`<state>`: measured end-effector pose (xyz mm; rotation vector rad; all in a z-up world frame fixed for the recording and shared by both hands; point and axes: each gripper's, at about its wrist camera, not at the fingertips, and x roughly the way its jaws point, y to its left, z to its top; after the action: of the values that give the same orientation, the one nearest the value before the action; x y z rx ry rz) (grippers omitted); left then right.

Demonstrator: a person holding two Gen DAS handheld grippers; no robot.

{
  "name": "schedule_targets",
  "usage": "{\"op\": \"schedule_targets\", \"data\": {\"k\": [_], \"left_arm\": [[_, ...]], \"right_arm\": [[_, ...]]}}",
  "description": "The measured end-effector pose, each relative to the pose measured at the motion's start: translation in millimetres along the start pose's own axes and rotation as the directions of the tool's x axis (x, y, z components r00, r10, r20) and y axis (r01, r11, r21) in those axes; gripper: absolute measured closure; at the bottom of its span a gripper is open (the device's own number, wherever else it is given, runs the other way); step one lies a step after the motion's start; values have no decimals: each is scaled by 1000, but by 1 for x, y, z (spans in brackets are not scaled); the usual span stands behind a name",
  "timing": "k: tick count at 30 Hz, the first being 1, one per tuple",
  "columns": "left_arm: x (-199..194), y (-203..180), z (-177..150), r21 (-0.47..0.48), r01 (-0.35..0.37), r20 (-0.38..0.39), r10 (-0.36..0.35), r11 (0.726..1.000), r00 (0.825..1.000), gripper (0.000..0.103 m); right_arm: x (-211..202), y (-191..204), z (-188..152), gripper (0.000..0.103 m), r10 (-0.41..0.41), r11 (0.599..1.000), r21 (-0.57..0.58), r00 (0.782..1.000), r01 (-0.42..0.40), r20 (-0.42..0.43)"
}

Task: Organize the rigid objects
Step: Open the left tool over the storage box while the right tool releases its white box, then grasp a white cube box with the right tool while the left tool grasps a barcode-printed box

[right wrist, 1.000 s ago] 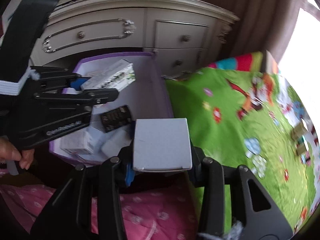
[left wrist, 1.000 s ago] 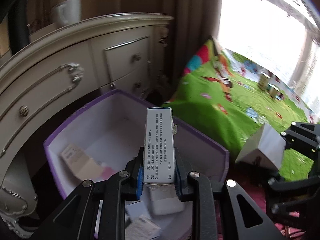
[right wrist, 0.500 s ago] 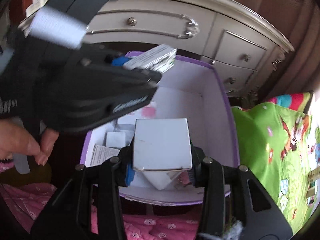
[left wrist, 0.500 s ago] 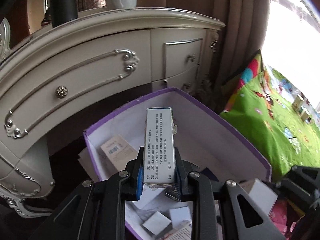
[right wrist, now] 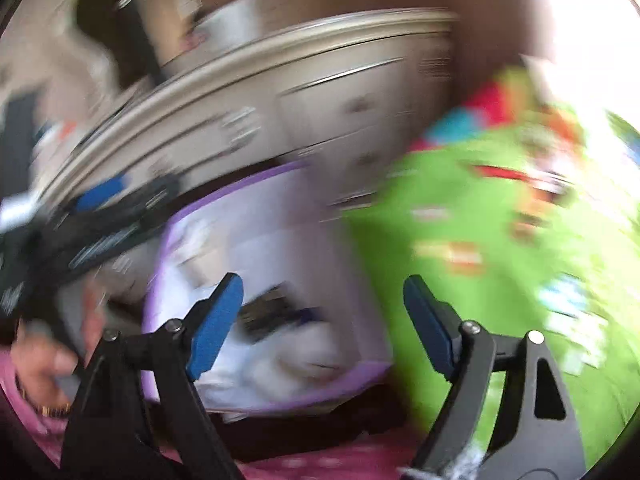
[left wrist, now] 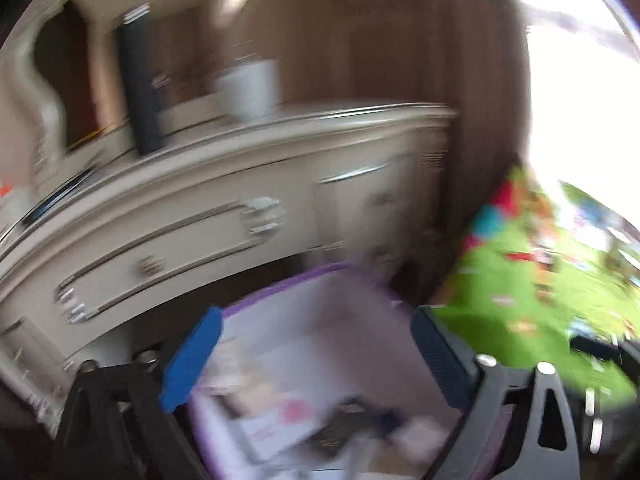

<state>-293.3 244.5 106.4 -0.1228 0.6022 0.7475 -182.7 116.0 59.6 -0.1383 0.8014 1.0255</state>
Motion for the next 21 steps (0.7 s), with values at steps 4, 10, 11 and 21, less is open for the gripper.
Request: {"op": "schedule_targets", "data": {"k": [4,10,11,21], "left_arm": [[0,-109,4,192,283,-69,-275,940,959,0],[39,-270,-6,360,515,-182,-482,778,857,0],[54,-294,-6,353,545,-228,-495,760,838,0],[118,-355,-14,276,620,-392,-503,734,770,0]], "right_arm": [[-40,-99,-13,14,-256,943,230,966,242,34],[-87,-230,-55,14,-478,753,477,875,453,-77],[-91,-248,-58,14,-493,731,494,865,470,-94],[-53,-378,-7,14,-527,680,493,829,544,-187]]}}
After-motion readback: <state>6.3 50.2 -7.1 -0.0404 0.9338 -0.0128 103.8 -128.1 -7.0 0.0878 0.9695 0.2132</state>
